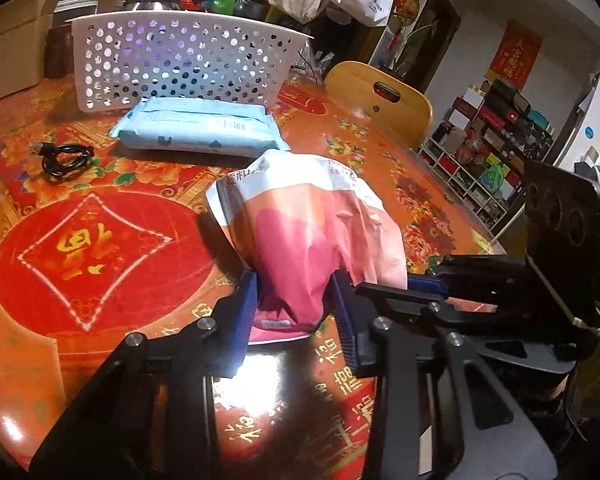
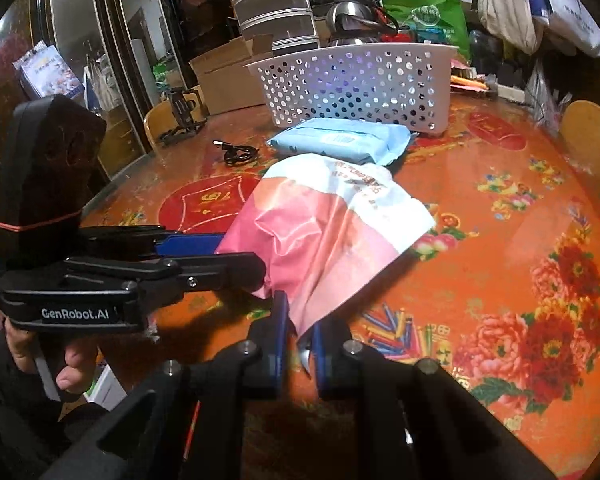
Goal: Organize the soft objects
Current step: 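Lift the pink packet with the left gripper over the basket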
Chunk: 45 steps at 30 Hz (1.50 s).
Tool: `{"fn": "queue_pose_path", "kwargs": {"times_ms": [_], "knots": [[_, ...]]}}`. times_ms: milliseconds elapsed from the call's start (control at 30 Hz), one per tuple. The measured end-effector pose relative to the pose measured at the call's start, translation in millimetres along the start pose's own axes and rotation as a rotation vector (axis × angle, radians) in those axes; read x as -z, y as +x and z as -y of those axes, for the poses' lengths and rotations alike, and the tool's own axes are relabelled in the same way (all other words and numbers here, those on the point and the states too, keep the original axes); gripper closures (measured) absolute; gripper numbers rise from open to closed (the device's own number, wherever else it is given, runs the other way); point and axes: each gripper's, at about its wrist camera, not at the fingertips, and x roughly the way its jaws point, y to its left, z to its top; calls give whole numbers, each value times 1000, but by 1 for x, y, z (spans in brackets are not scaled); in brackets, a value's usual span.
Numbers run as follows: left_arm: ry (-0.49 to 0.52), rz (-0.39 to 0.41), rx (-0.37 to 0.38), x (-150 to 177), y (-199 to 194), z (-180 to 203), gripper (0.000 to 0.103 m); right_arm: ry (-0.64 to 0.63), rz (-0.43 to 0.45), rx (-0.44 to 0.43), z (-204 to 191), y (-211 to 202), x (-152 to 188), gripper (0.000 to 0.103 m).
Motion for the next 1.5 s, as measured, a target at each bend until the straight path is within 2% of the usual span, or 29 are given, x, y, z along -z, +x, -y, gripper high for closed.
{"fn": "queue_pose_path", "kwargs": {"times_ms": [333, 633, 1067, 1333, 1500], "knots": [[24, 81, -37, -13, -31, -3, 69, -27, 39, 15, -16, -6, -17, 94], [30, 160, -44, -56, -63, -6, 69, -66, 102, 32, -29, -21, -58, 94], [55, 225, -94, -146, -92, -5, 69, -126, 159, 60, -34, -33, -143, 94], [57, 227, -122, -233, -94, -20, 69, -127, 161, 41, -15, -27, -216, 94], [53, 199, -166, -285, -75, -34, 69, -138, 133, 62, -1, -13, -262, 94]]}}
